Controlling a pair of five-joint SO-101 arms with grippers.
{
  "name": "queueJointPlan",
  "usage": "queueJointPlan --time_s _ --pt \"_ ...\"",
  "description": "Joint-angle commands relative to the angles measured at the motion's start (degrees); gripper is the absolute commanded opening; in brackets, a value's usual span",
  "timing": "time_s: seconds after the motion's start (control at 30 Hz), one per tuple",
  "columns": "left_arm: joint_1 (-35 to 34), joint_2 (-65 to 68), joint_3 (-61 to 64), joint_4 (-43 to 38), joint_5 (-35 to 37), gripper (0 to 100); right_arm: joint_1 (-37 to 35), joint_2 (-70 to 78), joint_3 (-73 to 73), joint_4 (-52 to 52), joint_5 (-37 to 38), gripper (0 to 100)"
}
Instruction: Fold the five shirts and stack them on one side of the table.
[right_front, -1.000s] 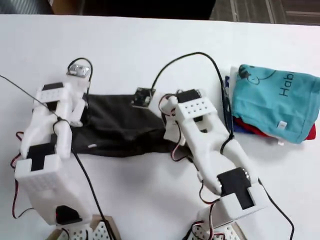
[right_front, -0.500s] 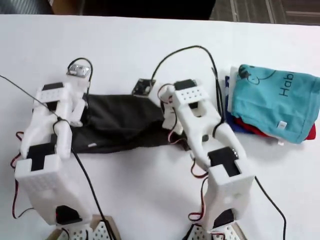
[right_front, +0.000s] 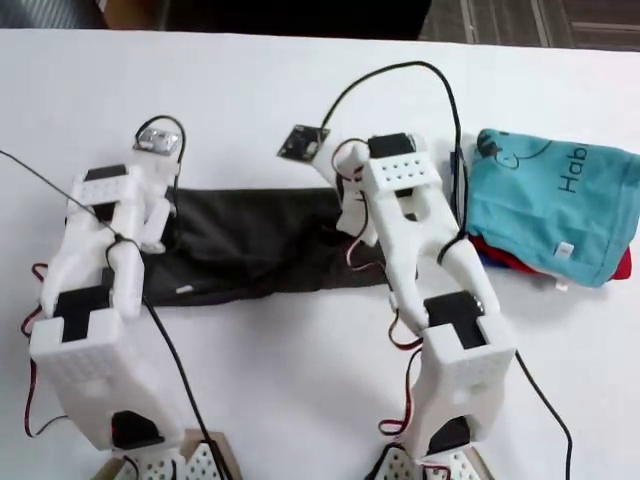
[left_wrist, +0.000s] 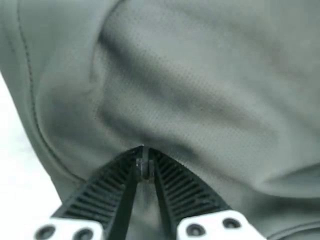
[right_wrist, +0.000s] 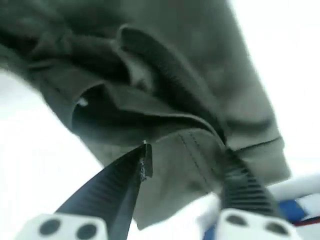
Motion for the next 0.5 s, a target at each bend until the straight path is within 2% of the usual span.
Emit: queueJointPlan --time_s 0.0,0.03,0.33,0.47 --pt "-0.18 0.44 -1.80 0.09 0.00 3 -1.45 -8.57 -1.67 3.82 -0.70 0.2" --pt "-0.18 0.44 -1.80 0.09 0.00 3 -1.98 -10.33 -0.70 4.09 -1.76 3.3" --pt "-0.18 0.44 -1.80 0.09 0.00 3 -10.24 -18.95 13.80 3.47 -2.99 2.2" --pt "-0.18 0.44 -1.80 0.09 0.00 3 -11.12 -18.42 18.90 -2.24 -2.99 2.2"
